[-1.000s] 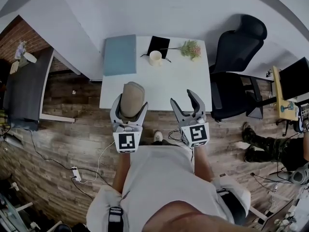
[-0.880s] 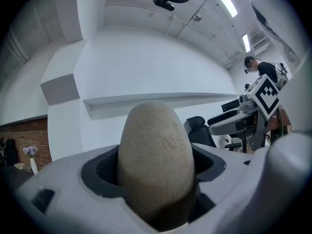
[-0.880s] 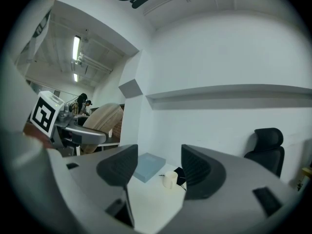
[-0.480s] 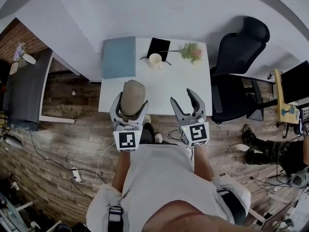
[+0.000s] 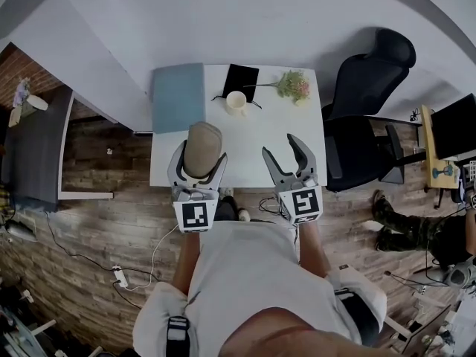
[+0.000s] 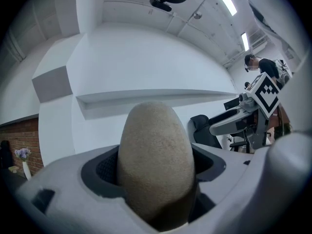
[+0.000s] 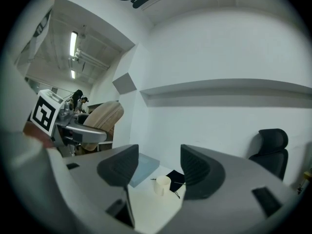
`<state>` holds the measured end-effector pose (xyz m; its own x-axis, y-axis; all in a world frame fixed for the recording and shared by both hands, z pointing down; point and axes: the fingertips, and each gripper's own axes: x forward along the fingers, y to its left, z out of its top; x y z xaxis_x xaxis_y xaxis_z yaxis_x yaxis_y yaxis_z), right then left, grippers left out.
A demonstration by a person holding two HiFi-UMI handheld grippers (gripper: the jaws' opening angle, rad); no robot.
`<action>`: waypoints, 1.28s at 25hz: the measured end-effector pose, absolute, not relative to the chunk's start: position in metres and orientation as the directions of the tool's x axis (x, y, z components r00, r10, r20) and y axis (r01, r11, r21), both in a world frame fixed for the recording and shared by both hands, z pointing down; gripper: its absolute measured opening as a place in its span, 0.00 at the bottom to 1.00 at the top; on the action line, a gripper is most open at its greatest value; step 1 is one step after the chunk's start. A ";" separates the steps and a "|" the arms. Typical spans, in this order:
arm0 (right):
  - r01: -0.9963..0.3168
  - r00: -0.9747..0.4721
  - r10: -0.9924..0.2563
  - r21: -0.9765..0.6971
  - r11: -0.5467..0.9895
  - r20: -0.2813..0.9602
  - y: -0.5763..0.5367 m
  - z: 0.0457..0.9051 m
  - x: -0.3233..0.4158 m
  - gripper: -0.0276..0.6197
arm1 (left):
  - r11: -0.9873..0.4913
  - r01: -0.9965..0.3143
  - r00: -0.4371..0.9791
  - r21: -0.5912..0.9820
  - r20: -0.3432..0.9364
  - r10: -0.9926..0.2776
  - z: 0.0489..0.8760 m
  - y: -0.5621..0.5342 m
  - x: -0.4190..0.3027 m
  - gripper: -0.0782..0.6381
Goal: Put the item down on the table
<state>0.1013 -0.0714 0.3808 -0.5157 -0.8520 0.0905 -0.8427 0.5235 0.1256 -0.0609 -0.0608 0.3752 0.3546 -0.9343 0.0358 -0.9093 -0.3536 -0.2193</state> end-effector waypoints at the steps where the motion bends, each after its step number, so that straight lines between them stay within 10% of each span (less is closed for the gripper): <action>1: -0.845 -0.511 -0.854 0.126 0.520 0.096 -0.076 0.381 0.100 0.46 | -0.358 -0.907 0.359 -0.221 0.034 -0.933 0.375 -0.066 -0.062 0.67; 32: -0.914 -0.327 -0.932 0.199 0.354 0.157 -0.187 0.376 0.069 0.45 | -0.509 -0.842 0.515 -0.181 0.015 -0.857 0.379 -0.211 -0.092 0.67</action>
<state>0.0693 -0.1870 0.3760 -0.3274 -0.9318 0.1569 -0.9138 0.3545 0.1985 -0.0923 -0.2110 0.3790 0.5148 -0.8572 0.0153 -0.8416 -0.5088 -0.1812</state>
